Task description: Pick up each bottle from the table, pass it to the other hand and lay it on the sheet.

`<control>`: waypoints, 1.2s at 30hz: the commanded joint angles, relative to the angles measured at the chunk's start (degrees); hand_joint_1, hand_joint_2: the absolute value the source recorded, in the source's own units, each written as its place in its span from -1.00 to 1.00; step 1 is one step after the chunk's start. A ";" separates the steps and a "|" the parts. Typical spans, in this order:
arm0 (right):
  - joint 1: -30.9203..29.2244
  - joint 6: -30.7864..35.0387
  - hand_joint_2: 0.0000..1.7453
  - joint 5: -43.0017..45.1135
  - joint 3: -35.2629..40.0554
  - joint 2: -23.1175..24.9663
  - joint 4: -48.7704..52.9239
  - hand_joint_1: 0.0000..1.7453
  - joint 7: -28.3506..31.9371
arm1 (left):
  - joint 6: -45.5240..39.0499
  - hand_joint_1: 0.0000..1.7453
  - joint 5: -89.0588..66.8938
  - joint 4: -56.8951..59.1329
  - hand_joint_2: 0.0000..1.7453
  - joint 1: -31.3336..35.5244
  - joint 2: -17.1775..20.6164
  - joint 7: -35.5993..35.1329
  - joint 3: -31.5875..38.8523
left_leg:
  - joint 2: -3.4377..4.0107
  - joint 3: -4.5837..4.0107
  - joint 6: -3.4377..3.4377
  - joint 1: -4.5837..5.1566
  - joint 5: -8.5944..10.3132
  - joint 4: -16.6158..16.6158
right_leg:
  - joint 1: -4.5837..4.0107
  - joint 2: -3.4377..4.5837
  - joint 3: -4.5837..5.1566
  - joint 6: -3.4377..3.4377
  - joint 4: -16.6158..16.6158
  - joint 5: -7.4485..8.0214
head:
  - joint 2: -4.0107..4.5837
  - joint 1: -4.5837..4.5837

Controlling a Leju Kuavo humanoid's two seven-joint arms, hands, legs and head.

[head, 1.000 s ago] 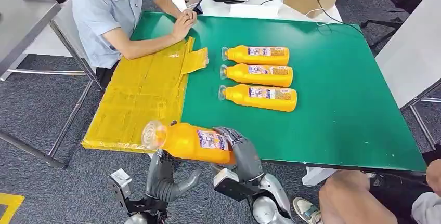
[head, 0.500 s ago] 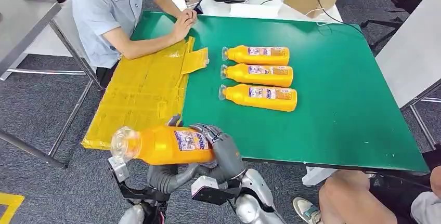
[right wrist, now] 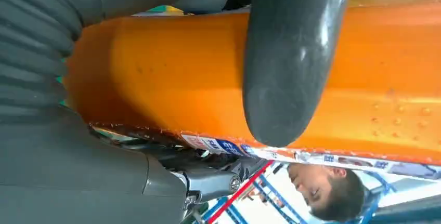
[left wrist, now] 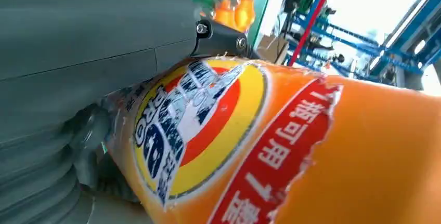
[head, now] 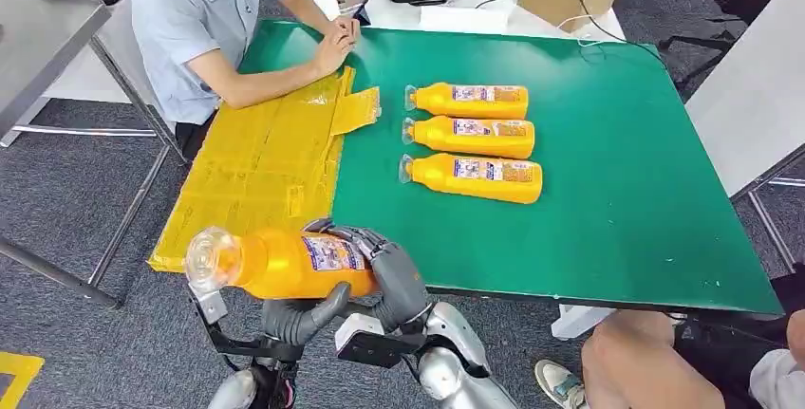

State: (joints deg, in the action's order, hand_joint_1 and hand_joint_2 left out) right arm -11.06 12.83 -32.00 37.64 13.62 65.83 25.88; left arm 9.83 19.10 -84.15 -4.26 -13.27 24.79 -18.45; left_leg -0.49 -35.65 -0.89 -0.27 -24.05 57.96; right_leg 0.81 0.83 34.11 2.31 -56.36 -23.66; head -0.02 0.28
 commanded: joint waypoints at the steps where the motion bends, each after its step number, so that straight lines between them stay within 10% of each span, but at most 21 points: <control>1: -1.04 -2.03 1.00 -1.11 4.31 -1.50 -6.64 1.00 -1.64 | -2.63 1.00 -0.80 -2.02 1.00 0.54 -0.66 1.81 3.55 | -0.02 0.26 0.04 -0.03 -0.07 -0.08 | -0.05 -0.11 -0.28 -0.09 0.09 -0.08 | 0.00 0.00; 5: -0.83 -2.53 1.00 -2.39 5.00 -2.06 -6.89 0.72 -2.71 | -3.42 1.00 -1.31 -3.17 1.00 0.15 -0.64 2.23 3.97 | -0.06 0.20 0.04 -0.04 -0.04 -0.07 | -0.06 -0.15 -0.23 -0.07 0.10 -0.06 | 0.00 0.00; 7: -0.90 -2.99 1.00 -2.82 5.23 -2.24 -6.89 -0.38 -3.04 | -3.24 1.00 -1.07 -2.83 1.00 0.33 -0.76 2.02 4.06 | -0.10 0.28 0.04 -0.04 -0.06 -0.08 | -0.07 -0.20 -0.31 -0.09 0.12 -0.09 | 0.00 0.02; 9: -1.01 -2.93 1.00 -3.45 5.43 -2.39 -6.84 -0.96 -3.31 | -2.27 1.00 0.04 -2.12 1.00 0.59 -0.78 1.23 3.98 | -0.07 0.13 0.02 -0.03 -0.01 -0.07 | -0.04 -0.13 -0.15 -0.05 0.10 -0.04 | 0.00 0.02; 22: -1.22 -0.31 1.00 -4.20 3.56 -3.45 -5.39 -1.00 -3.06 | -2.76 1.00 3.16 2.19 1.00 4.66 -1.37 -1.68 5.21 | -0.17 0.22 0.03 -0.03 -0.01 -0.09 | -0.05 -0.28 -0.27 -0.08 0.12 -0.07 | 0.00 0.00; 23: -1.24 -0.23 -1.00 -4.11 3.26 -3.59 -5.08 -1.00 -3.05 | -2.83 1.00 3.20 2.46 1.00 4.94 -1.34 -1.75 5.33 | -0.12 0.16 0.03 -0.02 0.00 -0.08 | -0.03 -0.21 -0.18 -0.06 0.10 -0.04 | 0.00 0.00; 36: 1.37 3.30 -1.00 -5.54 0.42 -6.04 0.63 -1.00 -3.01 | -29.43 1.00 -28.45 7.95 1.00 10.89 2.00 0.59 6.83 | -0.18 0.26 0.05 0.00 -0.01 -0.11 | -0.03 -0.29 -0.30 -0.10 0.10 -0.09 | 0.00 0.00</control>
State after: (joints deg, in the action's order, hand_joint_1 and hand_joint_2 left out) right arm -10.83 14.95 -36.46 39.30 11.17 63.36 23.04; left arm -6.08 10.04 -84.61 -0.19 -14.80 24.76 -12.70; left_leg -0.50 -35.68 -0.89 -0.27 -24.05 57.97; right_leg 0.81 0.81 34.17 2.31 -56.35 -23.66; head -0.02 0.28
